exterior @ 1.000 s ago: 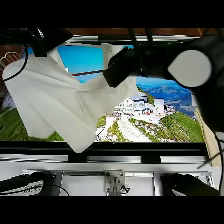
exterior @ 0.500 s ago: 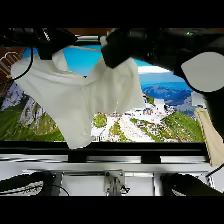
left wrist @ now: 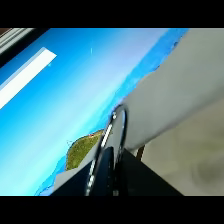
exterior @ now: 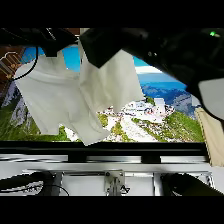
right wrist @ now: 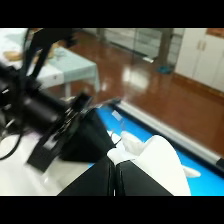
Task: Fold the shirts.
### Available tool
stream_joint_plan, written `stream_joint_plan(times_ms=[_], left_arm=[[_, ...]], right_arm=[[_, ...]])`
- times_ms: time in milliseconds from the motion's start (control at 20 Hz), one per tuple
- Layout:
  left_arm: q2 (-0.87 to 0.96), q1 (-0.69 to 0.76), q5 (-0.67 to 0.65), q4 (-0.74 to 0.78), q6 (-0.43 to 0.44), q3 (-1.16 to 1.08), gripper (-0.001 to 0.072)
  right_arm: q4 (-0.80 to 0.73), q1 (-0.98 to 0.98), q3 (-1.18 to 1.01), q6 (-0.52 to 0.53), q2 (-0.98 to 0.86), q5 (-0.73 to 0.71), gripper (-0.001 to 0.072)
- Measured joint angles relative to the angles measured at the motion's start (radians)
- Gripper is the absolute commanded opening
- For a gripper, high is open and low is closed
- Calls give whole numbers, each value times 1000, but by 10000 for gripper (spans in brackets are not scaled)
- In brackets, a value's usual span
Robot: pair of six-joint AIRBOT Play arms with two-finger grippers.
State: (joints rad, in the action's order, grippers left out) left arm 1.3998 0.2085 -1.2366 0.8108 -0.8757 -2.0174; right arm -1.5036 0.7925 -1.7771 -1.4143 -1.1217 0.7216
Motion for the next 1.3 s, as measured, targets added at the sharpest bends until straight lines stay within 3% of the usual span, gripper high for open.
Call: stream_joint_plan(times_ms=[250,450,500,550,600,850,1000,1150,1250,1300], left_arm=[[-6,-36,37,4,-19,-2,44],[-14,-47,74,-45,-23,-5,44],[-16,-48,84,-60,-23,-7,44],[-18,-48,89,-75,-23,-8,44],[-20,-48,96,-84,-21,-8,45],[-31,-51,110,-107,1,-10,44],[-33,-51,108,-121,8,-10,44],[-36,-51,104,-145,9,-10,45],[-37,-51,102,-154,11,-10,44],[-38,-51,101,-157,10,-10,44]], right_arm=[[-19,23,1,-166,38,340,104],[-11,26,3,-249,-48,555,108],[-2,26,3,-256,-85,576,149],[6,27,3,-266,-129,582,437],[13,27,3,-269,-171,583,653],[8,5,-27,-243,-229,552,652],[-56,-32,-95,-227,-169,471,586],[-77,-90,-140,-229,-130,359,590],[-21,-114,-153,-204,-139,315,658],[20,-119,-157,-179,-153,295,658]])
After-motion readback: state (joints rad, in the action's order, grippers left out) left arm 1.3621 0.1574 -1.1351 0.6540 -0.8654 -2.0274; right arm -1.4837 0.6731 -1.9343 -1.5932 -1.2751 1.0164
